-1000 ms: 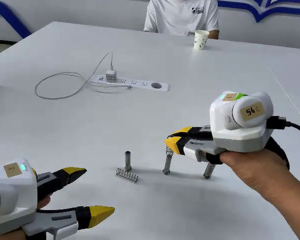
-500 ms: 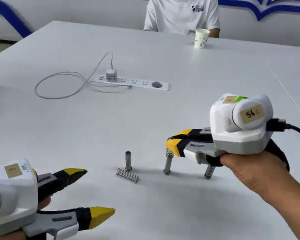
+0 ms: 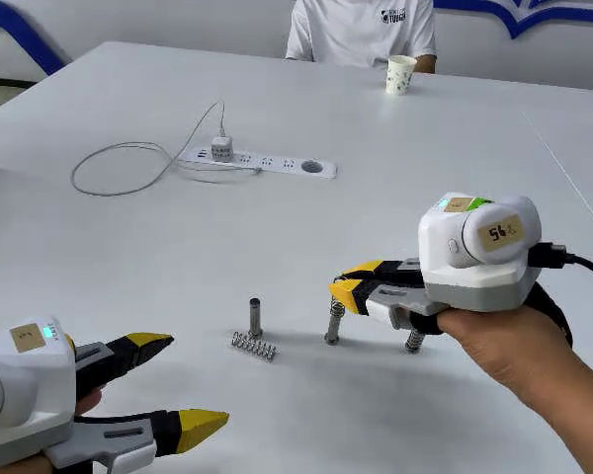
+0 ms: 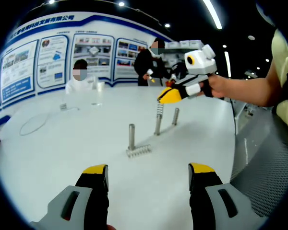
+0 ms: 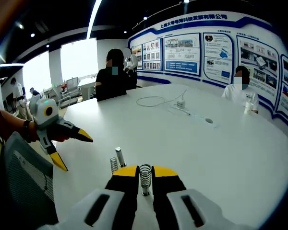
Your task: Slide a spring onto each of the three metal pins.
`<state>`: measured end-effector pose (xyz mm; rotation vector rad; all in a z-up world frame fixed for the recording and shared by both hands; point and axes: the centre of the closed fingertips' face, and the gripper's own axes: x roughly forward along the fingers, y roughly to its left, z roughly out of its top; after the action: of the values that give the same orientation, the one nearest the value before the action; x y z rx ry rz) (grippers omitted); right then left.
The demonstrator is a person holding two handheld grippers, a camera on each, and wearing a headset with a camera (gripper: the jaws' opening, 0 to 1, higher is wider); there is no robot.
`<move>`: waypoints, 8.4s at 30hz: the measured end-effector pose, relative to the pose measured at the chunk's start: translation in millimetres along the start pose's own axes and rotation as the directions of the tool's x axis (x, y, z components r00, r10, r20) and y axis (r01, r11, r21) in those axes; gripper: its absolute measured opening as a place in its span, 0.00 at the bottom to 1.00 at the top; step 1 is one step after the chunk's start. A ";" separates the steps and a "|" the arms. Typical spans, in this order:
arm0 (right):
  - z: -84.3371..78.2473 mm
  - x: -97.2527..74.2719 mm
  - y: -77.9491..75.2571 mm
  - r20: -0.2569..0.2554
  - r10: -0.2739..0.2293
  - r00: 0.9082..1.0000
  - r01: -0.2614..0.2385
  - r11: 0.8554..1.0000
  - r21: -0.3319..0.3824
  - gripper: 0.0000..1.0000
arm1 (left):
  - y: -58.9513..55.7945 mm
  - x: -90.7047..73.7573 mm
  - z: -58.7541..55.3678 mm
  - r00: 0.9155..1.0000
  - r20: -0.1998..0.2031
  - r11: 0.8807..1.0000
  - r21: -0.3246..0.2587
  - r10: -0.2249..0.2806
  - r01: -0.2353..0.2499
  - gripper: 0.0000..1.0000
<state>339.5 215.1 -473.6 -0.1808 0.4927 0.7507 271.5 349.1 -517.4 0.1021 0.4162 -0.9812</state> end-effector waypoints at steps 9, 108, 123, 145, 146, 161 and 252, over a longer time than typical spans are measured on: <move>-5.3 3.8 -0.1 -0.004 0.004 1.000 -0.004 1.000 0.003 0.12 | 0.6 0.8 -1.1 1.000 -0.002 1.000 -0.003 0.001 -0.001 0.69; -51.6 3.1 13.4 -0.113 0.015 0.994 -0.015 1.000 0.008 0.16 | -0.2 6.2 -3.1 1.000 0.001 1.000 -0.013 -0.012 0.012 0.69; -51.1 3.5 27.5 -0.115 0.035 0.993 -0.036 0.999 -0.004 0.16 | -0.2 3.3 -1.1 1.000 0.011 1.000 -0.007 -0.010 0.010 0.69; -39.9 12.3 49.7 -0.115 0.082 0.990 -0.088 0.995 -0.051 0.16 | -0.8 -1.2 3.5 1.000 0.020 1.000 0.003 0.000 0.000 0.69; -39.1 13.0 50.4 -0.115 0.083 0.990 -0.090 0.995 -0.052 0.16 | -0.9 -1.4 3.7 1.000 0.021 1.000 0.003 0.000 0.000 0.69; -33.1 26.2 59.6 -0.119 0.111 0.987 -0.121 0.990 -0.076 0.16 | 0.9 -4.2 3.9 1.000 0.021 1.000 0.004 0.008 -0.009 0.69; -56.8 75.5 71.4 -0.192 0.177 0.965 -0.202 0.973 -0.116 0.12 | 5.4 0.5 -10.4 1.000 -0.019 0.999 -0.036 0.004 -0.004 0.68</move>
<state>316.6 293.9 -559.0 -0.3333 0.6390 0.9615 273.1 354.5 -527.7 0.0799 0.4506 -0.9689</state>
